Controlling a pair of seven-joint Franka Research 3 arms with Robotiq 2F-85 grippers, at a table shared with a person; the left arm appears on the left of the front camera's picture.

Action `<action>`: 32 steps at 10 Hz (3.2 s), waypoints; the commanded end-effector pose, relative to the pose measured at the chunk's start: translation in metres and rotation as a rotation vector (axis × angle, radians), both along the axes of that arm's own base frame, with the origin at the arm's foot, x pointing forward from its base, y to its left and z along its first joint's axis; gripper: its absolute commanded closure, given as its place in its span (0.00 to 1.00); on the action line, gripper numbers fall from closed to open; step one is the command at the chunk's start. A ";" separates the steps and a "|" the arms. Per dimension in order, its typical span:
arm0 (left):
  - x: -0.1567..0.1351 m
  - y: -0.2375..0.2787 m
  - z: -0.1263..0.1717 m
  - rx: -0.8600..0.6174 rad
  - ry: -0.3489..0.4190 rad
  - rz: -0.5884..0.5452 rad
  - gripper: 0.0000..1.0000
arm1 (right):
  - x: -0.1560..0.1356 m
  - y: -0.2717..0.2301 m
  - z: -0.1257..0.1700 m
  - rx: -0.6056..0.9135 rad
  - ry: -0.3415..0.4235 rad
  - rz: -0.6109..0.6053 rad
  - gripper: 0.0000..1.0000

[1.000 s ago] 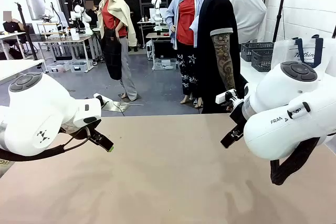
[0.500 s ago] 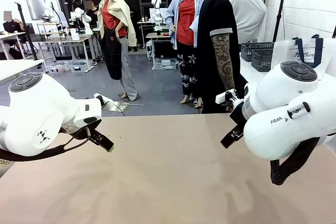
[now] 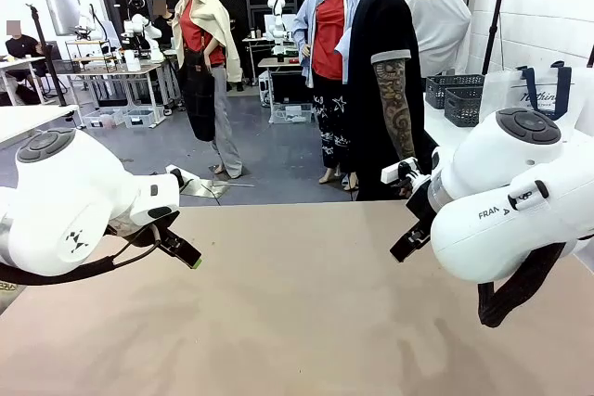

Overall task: Transfer purchased items from the store into the shopping bag.
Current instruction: Open the Reusable shopping bag in the center of the table.

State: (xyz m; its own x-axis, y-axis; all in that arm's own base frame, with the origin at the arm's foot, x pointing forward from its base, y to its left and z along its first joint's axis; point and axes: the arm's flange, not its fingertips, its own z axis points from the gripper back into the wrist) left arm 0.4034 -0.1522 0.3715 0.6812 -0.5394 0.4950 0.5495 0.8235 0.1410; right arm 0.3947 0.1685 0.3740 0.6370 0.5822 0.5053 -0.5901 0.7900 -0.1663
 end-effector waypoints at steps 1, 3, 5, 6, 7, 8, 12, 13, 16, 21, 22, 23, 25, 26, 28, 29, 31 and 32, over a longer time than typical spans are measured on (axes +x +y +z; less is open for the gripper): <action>0.000 0.000 0.000 0.000 0.000 0.000 0.00 | -0.008 0.001 0.008 0.009 -0.051 -0.028 0.00; -0.035 0.027 0.068 -0.007 -0.249 0.098 0.00 | -0.029 -0.017 0.052 0.026 -0.233 -0.128 0.00; -0.062 0.061 0.110 0.035 -0.354 0.194 0.00 | -0.053 -0.067 0.102 0.117 -0.379 -0.287 0.00; -0.074 0.083 0.123 0.045 -0.352 0.270 0.00 | -0.066 -0.103 0.117 0.143 -0.417 -0.412 0.00; -0.092 0.119 0.129 -0.006 -0.377 0.346 0.00 | -0.080 -0.145 0.124 0.190 -0.446 -0.551 0.00; -0.110 0.153 0.126 -0.060 -0.381 0.453 0.00 | -0.092 -0.182 0.121 0.231 -0.444 -0.681 0.00; -0.161 0.253 0.078 -0.340 -0.373 0.741 0.00 | -0.141 -0.302 0.075 0.474 -0.389 -1.012 0.00; -0.157 0.257 0.072 -0.369 -0.356 0.732 0.00 | -0.144 -0.314 0.065 0.528 -0.372 -1.042 0.00; -0.067 0.306 0.178 -0.357 -0.315 0.776 0.00 | -0.064 -0.371 0.150 0.492 -0.336 -1.093 0.00; -0.067 0.306 0.178 -0.357 -0.315 0.776 0.00 | -0.064 -0.371 0.150 0.492 -0.336 -1.093 0.00; -0.067 0.306 0.178 -0.357 -0.315 0.776 0.00 | -0.064 -0.371 0.150 0.492 -0.336 -1.093 0.00; -0.067 0.306 0.178 -0.357 -0.315 0.776 0.00 | -0.064 -0.371 0.150 0.492 -0.336 -1.093 0.00; -0.067 0.306 0.178 -0.357 -0.315 0.776 0.00 | -0.064 -0.371 0.150 0.492 -0.336 -1.093 0.00; -0.067 0.306 0.178 -0.357 -0.315 0.776 0.00 | -0.064 -0.371 0.150 0.492 -0.336 -1.093 0.00; -0.067 0.306 0.178 -0.357 -0.315 0.776 0.00 | -0.064 -0.371 0.150 0.492 -0.336 -1.093 0.00; -0.067 0.306 0.178 -0.357 -0.315 0.776 0.00 | -0.064 -0.371 0.150 0.492 -0.336 -1.093 0.00; -0.067 0.306 0.178 -0.357 -0.315 0.776 0.00 | -0.064 -0.371 0.150 0.492 -0.336 -1.093 0.00; -0.067 0.306 0.178 -0.357 -0.315 0.776 0.00 | -0.064 -0.371 0.150 0.492 -0.336 -1.093 0.00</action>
State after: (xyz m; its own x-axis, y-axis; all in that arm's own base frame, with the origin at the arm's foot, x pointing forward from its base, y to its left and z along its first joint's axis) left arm 0.3382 0.1542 0.5490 0.5937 0.2158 0.7752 -0.1854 0.9741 -0.1293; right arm 0.3313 -0.2030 0.5248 0.4637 -0.4615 0.7563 0.4238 0.8652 0.2681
